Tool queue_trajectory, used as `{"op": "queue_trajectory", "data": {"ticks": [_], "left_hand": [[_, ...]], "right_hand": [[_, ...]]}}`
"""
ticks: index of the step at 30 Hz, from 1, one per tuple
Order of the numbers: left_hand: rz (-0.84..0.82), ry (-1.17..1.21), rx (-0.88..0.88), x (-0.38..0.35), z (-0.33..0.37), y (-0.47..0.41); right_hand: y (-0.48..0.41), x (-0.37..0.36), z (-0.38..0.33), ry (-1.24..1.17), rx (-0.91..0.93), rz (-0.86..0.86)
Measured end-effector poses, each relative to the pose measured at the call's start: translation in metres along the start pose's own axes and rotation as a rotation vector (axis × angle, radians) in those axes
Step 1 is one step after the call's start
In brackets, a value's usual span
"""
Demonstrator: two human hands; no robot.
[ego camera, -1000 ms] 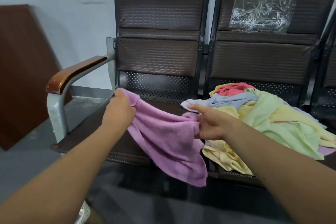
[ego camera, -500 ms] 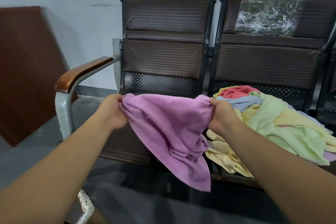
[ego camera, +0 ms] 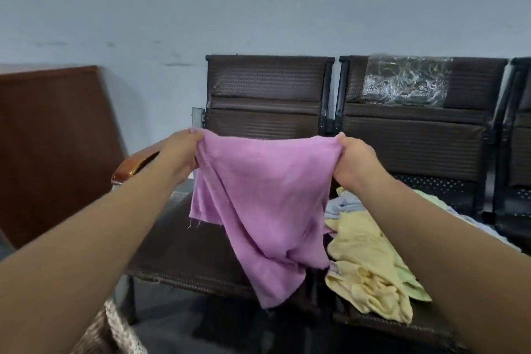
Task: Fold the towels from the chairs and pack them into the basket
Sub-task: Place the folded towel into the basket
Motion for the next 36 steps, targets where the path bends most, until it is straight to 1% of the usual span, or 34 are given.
{"op": "queue_trajectory", "data": {"ticks": [3,5,7,9,11,12,14,15,16,17,18,19,20,21,22,23,24,25,26,28,30,31,32,34,35,36], "left_hand": [[-0.006,0.120,-0.069,0.001,0.048,-0.013],[-0.063,0.082,-0.099,0.003,0.064,-0.014],[-0.092,-0.009,-0.117,0.007,0.070,-0.010],[-0.093,-0.073,-0.142,0.011,0.070,-0.008],[-0.071,-0.126,-0.142,0.015,0.067,-0.004],[-0.056,-0.189,-0.147,0.018,0.064,-0.004],[-0.017,-0.298,-0.171,0.026,0.061,-0.001],[0.015,-0.306,-0.174,0.030,0.059,0.001],[0.028,-0.251,-0.152,0.033,0.055,0.002],[0.019,-0.125,-0.106,0.032,0.050,0.005],[-0.028,0.027,-0.047,0.027,0.044,0.008],[-0.104,0.140,-0.007,0.019,0.041,0.014],[-0.178,0.128,-0.001,0.015,0.039,0.019],[-0.251,-0.007,-0.020,0.013,0.036,0.021],[-0.318,-0.251,-0.074,0.014,0.034,0.022],[-0.362,-0.548,-0.155,0.015,0.034,0.024],[-0.395,-0.810,-0.241,0.015,0.035,0.025],[-0.406,-1.007,-0.321,0.016,0.037,0.024],[-0.400,-1.122,-0.366,0.017,0.037,0.022],[-0.365,-1.186,-0.388,0.018,0.037,0.018],[-0.366,-1.136,-0.376,0.016,0.034,0.014],[-0.360,-1.060,-0.350,0.016,0.031,0.013],[-0.332,-0.935,-0.310,0.018,0.029,0.013],[-0.215,-0.597,-0.193,0.026,0.023,0.011],[-0.148,-0.447,-0.149,0.031,0.020,0.009],[-0.088,-0.343,-0.118,0.037,0.016,0.006]], "right_hand": [[0.014,-0.014,-0.054,0.030,0.163,-0.004],[0.016,-0.015,-0.074,0.052,0.207,0.010],[0.016,-0.014,-0.082,0.052,0.192,-0.010],[0.018,-0.015,-0.078,0.090,0.134,-0.046],[0.020,-0.016,-0.067,0.183,0.072,-0.085],[0.022,-0.016,-0.063,0.225,0.055,-0.088],[0.018,-0.011,-0.056,0.230,0.028,-0.056],[0.016,-0.009,-0.051,0.198,0.004,-0.065],[0.017,-0.008,-0.047,0.231,-0.004,-0.077],[0.020,-0.010,-0.043,0.340,0.021,-0.087],[0.023,-0.011,-0.042,0.538,0.079,-0.070],[0.025,-0.013,-0.039,0.811,0.164,-0.023],[0.027,-0.015,-0.036,1.094,0.256,0.037],[0.028,-0.019,-0.033,1.311,0.332,0.098],[0.030,-0.022,-0.030,1.447,0.380,0.128],[0.029,-0.023,-0.028,1.503,0.411,0.149],[0.027,-0.022,-0.029,1.507,0.430,0.180],[0.023,-0.020,-0.031,1.487,0.449,0.210],[0.020,-0.018,-0.031,1.461,0.464,0.228],[0.016,-0.013,-0.030,1.413,0.488,0.243],[0.013,-0.010,-0.028,1.405,0.499,0.260],[0.012,-0.010,-0.027,1.423,0.514,0.271],[0.011,-0.011,-0.027,1.426,0.531,0.280],[0.011,-0.015,-0.028,1.355,0.543,0.259],[0.009,-0.015,-0.027,1.251,0.507,0.226],[0.006,-0.015,-0.023,1.094,0.428,0.169]]}}
Point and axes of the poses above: each hand's wrist, its own y-axis away from the middle knuckle, its own x-axis out of the back of the hand, z = x × y, the point moved 7 cm from there along -y, towards the middle knuckle, and after that the axes turned 11 degrees about -x, right-handed, at the moved point
